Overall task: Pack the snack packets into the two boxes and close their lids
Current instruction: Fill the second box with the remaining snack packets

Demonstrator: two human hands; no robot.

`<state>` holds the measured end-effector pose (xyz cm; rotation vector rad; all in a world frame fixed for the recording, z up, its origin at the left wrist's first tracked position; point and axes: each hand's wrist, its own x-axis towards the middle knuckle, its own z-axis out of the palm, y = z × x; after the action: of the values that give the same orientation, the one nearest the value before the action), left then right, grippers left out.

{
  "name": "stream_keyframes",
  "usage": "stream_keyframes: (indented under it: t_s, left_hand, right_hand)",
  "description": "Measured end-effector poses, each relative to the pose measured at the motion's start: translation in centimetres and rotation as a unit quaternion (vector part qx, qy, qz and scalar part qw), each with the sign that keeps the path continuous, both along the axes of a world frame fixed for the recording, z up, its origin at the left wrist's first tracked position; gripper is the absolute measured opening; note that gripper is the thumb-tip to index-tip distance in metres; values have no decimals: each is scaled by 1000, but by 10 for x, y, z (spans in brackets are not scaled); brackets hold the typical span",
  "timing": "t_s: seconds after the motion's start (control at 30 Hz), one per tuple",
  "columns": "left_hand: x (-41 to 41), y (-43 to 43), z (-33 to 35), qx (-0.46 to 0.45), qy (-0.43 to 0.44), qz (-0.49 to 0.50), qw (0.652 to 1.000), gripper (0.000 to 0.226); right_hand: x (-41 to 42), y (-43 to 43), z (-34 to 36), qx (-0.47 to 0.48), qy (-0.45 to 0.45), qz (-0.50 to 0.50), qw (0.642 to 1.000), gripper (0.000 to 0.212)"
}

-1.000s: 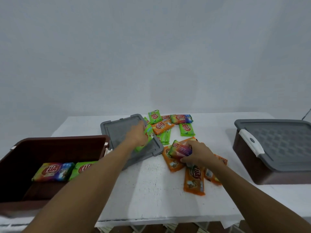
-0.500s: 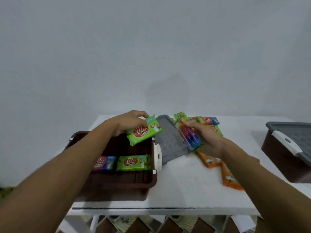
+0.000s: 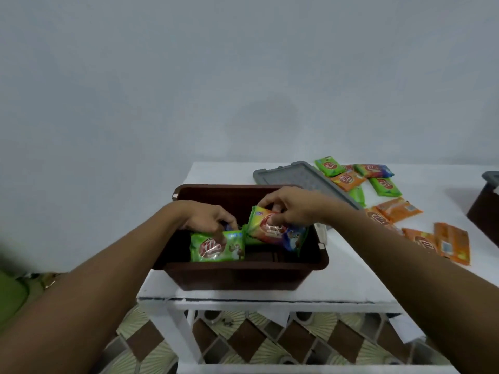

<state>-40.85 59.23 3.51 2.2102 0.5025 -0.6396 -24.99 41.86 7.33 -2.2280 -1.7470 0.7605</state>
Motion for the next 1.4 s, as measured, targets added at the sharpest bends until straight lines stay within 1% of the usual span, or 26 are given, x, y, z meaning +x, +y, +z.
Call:
stream_keyframes:
  t_s: [0.1,0.2,0.27,0.33,0.4,0.5,0.6,0.63,0.7,0.77,0.8,0.83,0.9,0.93,0.97,1.03,1.13,1.2,1.3,1.33,1.4]
  left_hand:
    - [-3,-4,-6,43,36,-51,997,31]
    - [-6,-5,-15,103,67,-99,987,35]
    - [-7,-6,-21,153,54,-127,978,34]
    - [-7,-5,-23,196,27,-141,970,30]
    - [-6,-1,-24,201,7,-138,970,25]
    - [-6,1,-24,177,2,-129,976,18]
    - [-6,2,-24,163,13,-134,977,19]
    - [-6,2,-24,166,11,-139,976,18]
    - [-3,6,-20,189,-16,-133,973,13]
    - [3,10,-15,237,-53,-124,962,14]
    - [6,11,-13,266,-63,-123,954,17]
    - [9,11,-13,293,-63,-124,946,23]
    - [12,10,-17,348,-33,-128,928,38]
    - [13,9,-22,376,-18,-135,917,45]
    - [12,9,-26,402,-6,-144,904,48]
    - [11,9,-29,431,3,-150,890,46]
    - [12,6,-29,443,0,-150,884,39]
    - [12,3,-28,449,4,-153,880,36]
    - [13,4,-19,424,15,-144,894,34]
    - [13,5,-15,412,9,-140,900,33]
    - [17,3,-6,396,-42,-132,908,25]
  right_hand:
    - [-7,6,-11,-62,-69,57,994,40]
    - [-15,12,-24,-113,-99,91,984,42]
    - [-19,15,-37,-134,-107,111,979,40]
    - [-19,15,-52,-131,-124,115,977,35]
    - [-18,14,-60,-120,-139,110,977,31]
    - [-17,16,-63,-113,-153,109,976,28]
    - [-17,17,-60,-125,-153,102,975,25]
    - [-17,17,-60,-117,-160,102,975,23]
    - [-15,20,-55,-71,-188,83,976,18]
    - [-10,25,-51,-27,-228,56,972,17]
    - [-7,28,-52,-23,-241,51,969,20]
    - [-5,31,-53,-34,-249,55,966,24]
    - [-4,35,-58,-77,-256,62,962,36]
    - [-4,36,-62,-90,-263,61,959,39]
    - [-5,37,-65,-89,-270,57,957,37]
    - [-7,38,-66,-73,-282,48,955,29]
    - [-10,36,-64,-62,-303,51,949,24]
    - [-11,34,-59,-71,-338,73,936,24]
    - [-9,22,-43,-98,-372,103,917,28]
    - [-7,16,-36,-96,-367,109,919,28]
    - [2,1,-25,-41,-342,115,932,22]
